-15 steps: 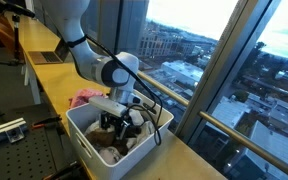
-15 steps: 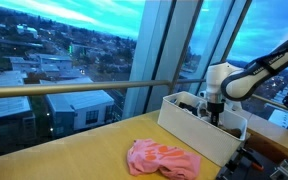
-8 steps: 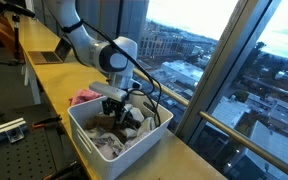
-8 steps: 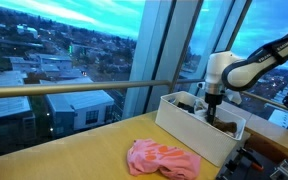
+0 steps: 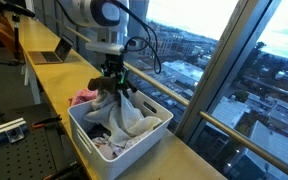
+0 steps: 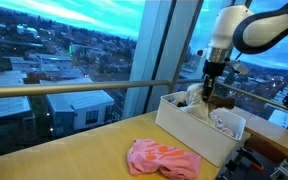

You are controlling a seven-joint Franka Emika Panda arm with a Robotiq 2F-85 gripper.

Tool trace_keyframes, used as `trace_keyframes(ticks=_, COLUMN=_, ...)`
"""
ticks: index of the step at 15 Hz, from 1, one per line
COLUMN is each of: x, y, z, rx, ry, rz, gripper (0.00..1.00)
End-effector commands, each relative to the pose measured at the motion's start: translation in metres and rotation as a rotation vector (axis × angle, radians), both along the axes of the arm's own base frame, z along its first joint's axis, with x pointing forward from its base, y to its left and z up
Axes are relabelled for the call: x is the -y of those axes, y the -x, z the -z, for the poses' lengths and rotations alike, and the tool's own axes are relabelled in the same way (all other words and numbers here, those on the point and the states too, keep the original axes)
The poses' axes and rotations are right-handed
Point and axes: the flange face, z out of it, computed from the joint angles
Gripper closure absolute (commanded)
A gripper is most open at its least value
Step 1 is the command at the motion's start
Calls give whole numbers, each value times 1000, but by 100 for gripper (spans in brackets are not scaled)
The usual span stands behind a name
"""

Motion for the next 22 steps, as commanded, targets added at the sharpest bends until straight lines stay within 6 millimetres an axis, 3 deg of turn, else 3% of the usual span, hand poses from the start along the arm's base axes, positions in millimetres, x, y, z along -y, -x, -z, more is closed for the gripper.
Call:
trace_keyframes(ticks=1, x=-43, y=8, z=-82, rx=66, ry=-4, rz=-69, gripper=94)
trace_keyframes(ticks=6, x=-138, y=25, z=-158, rx=147, ry=1, rz=-206, gripper=94)
trace_keyframes(ticks=9, x=-184, y=34, z=-181, rx=172, ry=-4, rz=-278, gripper=94)
trace_keyframes(ticks=16, x=-258, y=44, z=-196, rx=177, ry=-17, rz=-388, gripper=94)
trace_keyframes(ticks=22, x=-332, y=45, z=-186, rx=147, ry=5, rz=-487, gripper=94)
